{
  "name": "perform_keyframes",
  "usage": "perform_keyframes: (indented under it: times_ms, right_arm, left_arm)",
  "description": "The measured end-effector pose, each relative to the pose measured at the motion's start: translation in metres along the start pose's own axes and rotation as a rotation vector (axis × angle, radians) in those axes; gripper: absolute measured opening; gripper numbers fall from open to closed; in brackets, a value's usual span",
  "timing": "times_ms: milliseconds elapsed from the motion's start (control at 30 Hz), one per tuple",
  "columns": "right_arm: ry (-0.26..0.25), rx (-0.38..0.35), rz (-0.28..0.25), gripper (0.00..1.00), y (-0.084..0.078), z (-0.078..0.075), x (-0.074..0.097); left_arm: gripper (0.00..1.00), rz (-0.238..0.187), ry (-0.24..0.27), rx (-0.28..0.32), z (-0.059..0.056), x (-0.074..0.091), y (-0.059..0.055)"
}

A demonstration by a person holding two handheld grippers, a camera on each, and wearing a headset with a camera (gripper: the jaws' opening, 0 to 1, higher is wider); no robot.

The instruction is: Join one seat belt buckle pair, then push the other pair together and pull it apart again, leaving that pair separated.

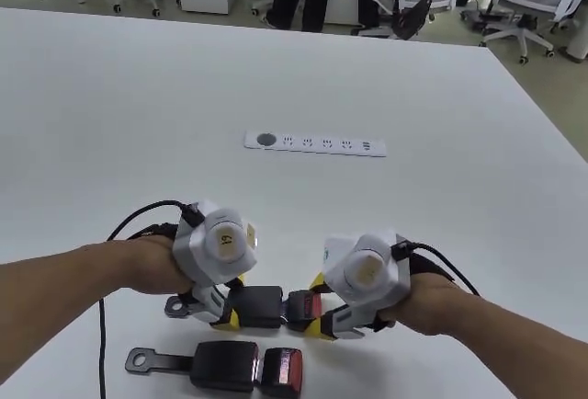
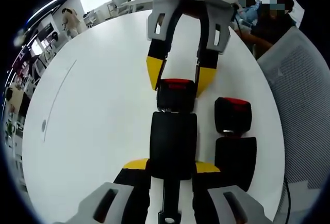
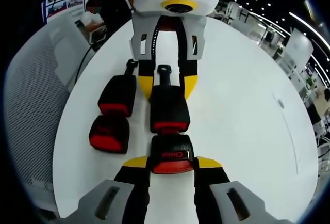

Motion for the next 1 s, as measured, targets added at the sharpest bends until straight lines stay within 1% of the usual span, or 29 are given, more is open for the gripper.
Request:
perform_keyframes:
  times_ms: [133,300,367,400,433,500,600,733,1000]
  right_arm:
    - [0.006,0.000,0.005,0.29,-0.004,-0.001,0.001]
    - [0.005,0.004,0.012,0.29,-0.008,-0.002,0.003]
    - [0.004,0.008,0.024,0.29,-0.014,-0.004,0.006]
    - [0.003,0.008,0.010,0.29,-0.016,-0.004,0.007]
    - [0.003,0.015,-0.003,0.29,-0.015,-0.004,0.007]
    - [0.004,0.008,0.001,0.29,-0.016,-0.006,0.005]
    - [0.005,0.012,0.001,0.29,-0.014,-0.005,0.006]
    - [0.005,0.007,0.000,0.29,-0.015,-0.005,0.006]
    - [0.006,0.007,0.003,0.29,-0.018,-0.006,0.007]
  left_arm:
    - [0.31,-0.002,-0.002,0.000,-0.004,0.002,0.001]
    - [0.31,-0.002,-0.001,0.001,-0.002,0.001,0.000]
    - [0.31,-0.003,-0.002,0.003,-0.001,0.001,-0.001]
    - [0.31,-0.010,-0.004,0.006,-0.001,0.001,-0.001]
    - [0.32,-0.011,-0.005,0.004,-0.001,0.000,-0.001]
    - [0.32,-0.004,-0.006,-0.004,0.000,0.000,0.000]
    - [0.32,0.006,-0.011,-0.008,0.000,0.000,0.001]
    - [0.32,0.013,-0.016,-0.010,0.003,-0.002,0.000]
    - [0.32,0.019,-0.021,-0.005,0.000,-0.001,0.000]
Point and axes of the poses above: the centre of the closed fingertips' face, and the gripper's own axes: x roughly backward along the fingers, z roughly to its left, y roughly out of its top, the point moved 5 cm from there along x, roughly backward along the fingers, and after that the axes turned 11 degrees about z, right-handed, at the moved point
